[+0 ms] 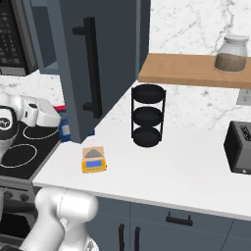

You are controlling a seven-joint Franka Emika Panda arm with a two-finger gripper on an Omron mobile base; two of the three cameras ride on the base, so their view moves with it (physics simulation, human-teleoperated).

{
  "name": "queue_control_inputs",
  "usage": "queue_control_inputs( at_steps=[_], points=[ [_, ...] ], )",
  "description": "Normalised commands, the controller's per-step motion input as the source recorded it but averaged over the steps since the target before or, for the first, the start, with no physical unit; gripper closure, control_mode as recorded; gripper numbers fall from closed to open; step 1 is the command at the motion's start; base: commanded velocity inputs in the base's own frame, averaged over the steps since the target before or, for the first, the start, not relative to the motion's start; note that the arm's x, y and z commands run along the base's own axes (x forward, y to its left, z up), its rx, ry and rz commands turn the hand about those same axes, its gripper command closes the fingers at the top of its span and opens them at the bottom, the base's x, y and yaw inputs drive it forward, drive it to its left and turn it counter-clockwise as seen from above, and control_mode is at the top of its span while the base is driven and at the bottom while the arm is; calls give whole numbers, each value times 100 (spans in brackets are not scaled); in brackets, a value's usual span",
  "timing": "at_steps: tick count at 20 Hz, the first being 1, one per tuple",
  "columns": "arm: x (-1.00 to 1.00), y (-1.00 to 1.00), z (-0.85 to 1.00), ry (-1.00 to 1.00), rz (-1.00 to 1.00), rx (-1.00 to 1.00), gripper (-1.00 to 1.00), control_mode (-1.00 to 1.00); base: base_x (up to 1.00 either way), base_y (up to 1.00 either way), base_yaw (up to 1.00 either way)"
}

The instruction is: Pick the boxed food and place it on the digital scale for weighing, and close the cabinet.

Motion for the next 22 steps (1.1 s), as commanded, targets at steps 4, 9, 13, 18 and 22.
queue_control_inputs(
  at_steps=[4,9,13,18,22],
  points=[
    [41,0,-61,-7,-1,0,100,-100,0,0,0],
    [51,-2,-39,-9,0,0,100,-100,0,0,0],
    [67,0,-18,0,0,0,100,-100,0,0,0],
    [68,26,-31,0,-4,3,100,-100,0,0,0],
    [57,41,-48,5,-13,13,100,-100,0,0,0]
  ],
)
